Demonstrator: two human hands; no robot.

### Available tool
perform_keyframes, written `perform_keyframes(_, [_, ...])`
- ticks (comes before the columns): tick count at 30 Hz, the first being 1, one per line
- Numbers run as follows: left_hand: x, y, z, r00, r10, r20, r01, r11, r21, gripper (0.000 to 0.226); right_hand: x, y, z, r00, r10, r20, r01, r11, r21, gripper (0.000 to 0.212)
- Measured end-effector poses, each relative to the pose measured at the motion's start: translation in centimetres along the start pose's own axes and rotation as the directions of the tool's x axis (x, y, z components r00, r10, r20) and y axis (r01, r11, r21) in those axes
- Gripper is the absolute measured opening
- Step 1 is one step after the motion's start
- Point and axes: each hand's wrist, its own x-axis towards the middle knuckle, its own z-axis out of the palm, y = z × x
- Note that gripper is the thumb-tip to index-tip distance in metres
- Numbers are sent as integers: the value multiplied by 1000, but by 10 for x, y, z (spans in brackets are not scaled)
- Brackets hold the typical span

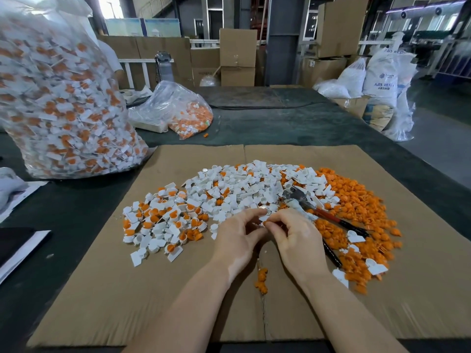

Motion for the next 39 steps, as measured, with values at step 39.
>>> perform_keyframes(39, [2, -2, 9, 975, 86, -207, 43, 835, 548, 24, -4, 7, 10, 972, 195, -130, -234, 840, -490, 8])
